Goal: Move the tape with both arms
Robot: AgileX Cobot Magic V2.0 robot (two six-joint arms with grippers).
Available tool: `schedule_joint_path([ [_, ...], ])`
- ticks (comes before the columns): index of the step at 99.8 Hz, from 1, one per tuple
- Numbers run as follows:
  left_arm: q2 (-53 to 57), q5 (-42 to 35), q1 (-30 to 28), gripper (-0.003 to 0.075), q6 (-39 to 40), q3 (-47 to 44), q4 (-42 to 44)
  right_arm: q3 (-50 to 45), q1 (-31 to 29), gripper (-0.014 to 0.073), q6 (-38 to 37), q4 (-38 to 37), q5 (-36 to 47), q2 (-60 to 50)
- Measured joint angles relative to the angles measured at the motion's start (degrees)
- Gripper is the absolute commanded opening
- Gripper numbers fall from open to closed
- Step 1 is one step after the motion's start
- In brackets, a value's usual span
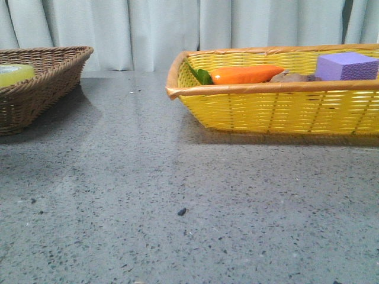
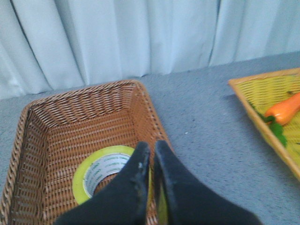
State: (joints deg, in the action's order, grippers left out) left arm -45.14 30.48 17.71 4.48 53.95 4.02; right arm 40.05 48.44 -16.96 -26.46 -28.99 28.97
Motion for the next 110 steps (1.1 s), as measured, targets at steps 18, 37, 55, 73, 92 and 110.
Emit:
schedule_joint_path([
  [18, 12.55, -3.00, 0.00, -0.0021, 0.00, -10.79, -1.27, -3.66, 0.00, -0.0066, -0.10, -1.35, 0.99, -3.82],
  [37, 24.19, -3.98, 0.00, -0.0020, 0.00, -20.52, -3.15, -7.35, 0.00, -0.0066, -0.10, -3.67, 1.22, -6.37],
  [55, 33.28, -4.73, 0.00, -0.0021, 0.00, -27.36, -4.02, -10.36, 0.00, -0.0066, -0.10, -5.92, 1.37, -9.31],
  [73, 38.55, -4.87, 0.00, -0.0020, 0.00, -31.82, -6.17, -13.52, 0.00, -0.0066, -0.10, -6.75, 1.49, -13.52],
  [92, 39.40, -4.87, 0.00, -0.0021, 0.00, -33.10, -7.26, -16.06, 0.00, -0.0066, -0.43, -7.34, 1.23, -17.73],
  [110, 39.44, -4.87, 0.00, -0.0020, 0.00, -33.10, -7.29, -16.77, 0.00, -0.0066, -0.52, -7.48, -0.50, -19.39],
])
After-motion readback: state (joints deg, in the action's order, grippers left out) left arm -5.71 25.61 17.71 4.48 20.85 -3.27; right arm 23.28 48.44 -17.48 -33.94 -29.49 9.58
